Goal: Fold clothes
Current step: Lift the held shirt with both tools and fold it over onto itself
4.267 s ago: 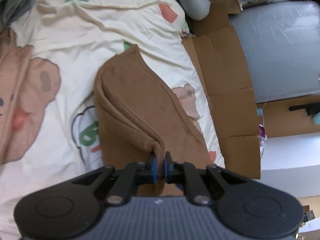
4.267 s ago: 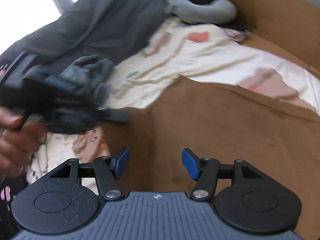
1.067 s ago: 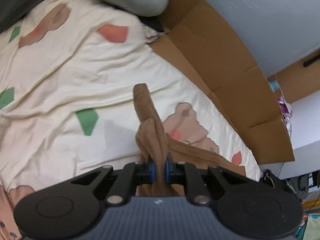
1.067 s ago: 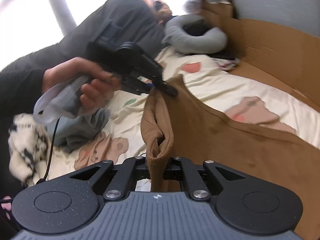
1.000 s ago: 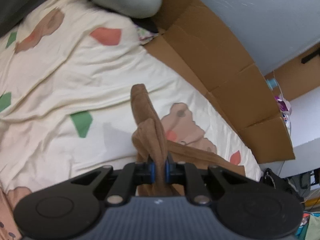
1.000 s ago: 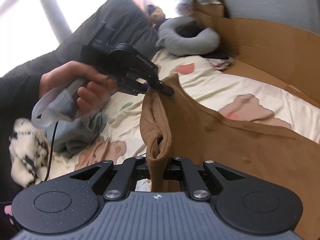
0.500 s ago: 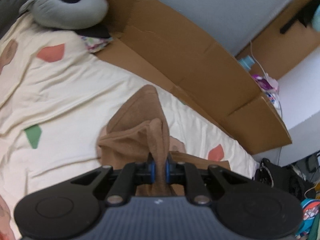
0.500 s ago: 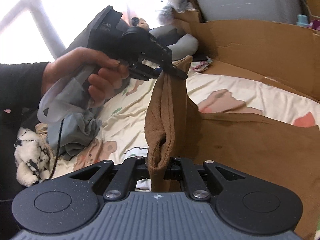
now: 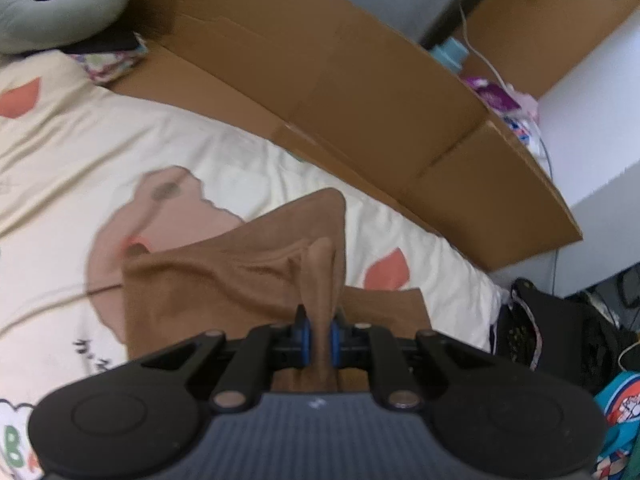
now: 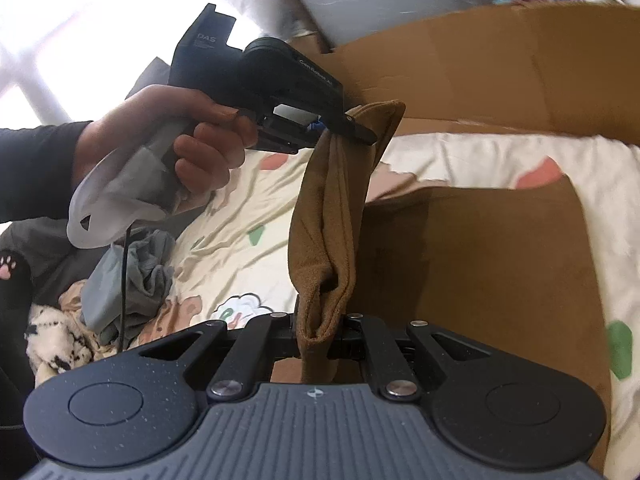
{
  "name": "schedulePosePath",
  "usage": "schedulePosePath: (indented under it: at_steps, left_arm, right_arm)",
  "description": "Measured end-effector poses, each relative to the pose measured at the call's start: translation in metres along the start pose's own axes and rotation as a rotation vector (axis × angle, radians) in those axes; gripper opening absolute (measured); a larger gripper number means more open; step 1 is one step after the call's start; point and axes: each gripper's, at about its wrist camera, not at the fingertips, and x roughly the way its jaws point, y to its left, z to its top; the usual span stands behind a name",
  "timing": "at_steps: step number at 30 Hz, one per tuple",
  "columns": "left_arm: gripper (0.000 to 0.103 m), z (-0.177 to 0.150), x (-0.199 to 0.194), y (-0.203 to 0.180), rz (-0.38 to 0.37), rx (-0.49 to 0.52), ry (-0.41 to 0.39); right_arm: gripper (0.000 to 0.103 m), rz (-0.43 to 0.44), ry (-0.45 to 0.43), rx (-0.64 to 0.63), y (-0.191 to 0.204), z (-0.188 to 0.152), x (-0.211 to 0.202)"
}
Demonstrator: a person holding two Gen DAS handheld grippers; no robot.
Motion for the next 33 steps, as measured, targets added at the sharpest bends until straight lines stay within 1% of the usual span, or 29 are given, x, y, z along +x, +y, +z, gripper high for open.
schedulePosePath:
  at_steps: [9,17,22,27,33]
  left_arm:
    - [0.01,-0.012,0.042,-0.026,-0.016,-0.029,0.055]
    - [0.01,-0.024,0.073,-0.053,-0.054,-0.047,0.087]
    - [0.011,-0.033,0.093,-0.06,-0.086,-0.098,0.107]
    - [0.011,-0.042,0.111,-0.065,-0.087,-0.107,0.117]
    - [0.011,-0.047,0.119,-0.075,-0.063,-0.105,0.101]
  right_arm:
    - [0.004,-0.047,-0.042,0.151,-0.048,-0.02,-0.02]
    - [0.004,-0.096,-0.041,0.275,-0.077,-0.038,-0.03]
    - [0.004,-0.138,-0.024,0.332,-0.091,-0.049,-0.032]
    - [0.004,-0.182,-0.008,0.391,-0.106,-0.06,-0.034]
    - [0.004,-0.211,-0.005,0.447,-0.118,-0.072,-0.037]
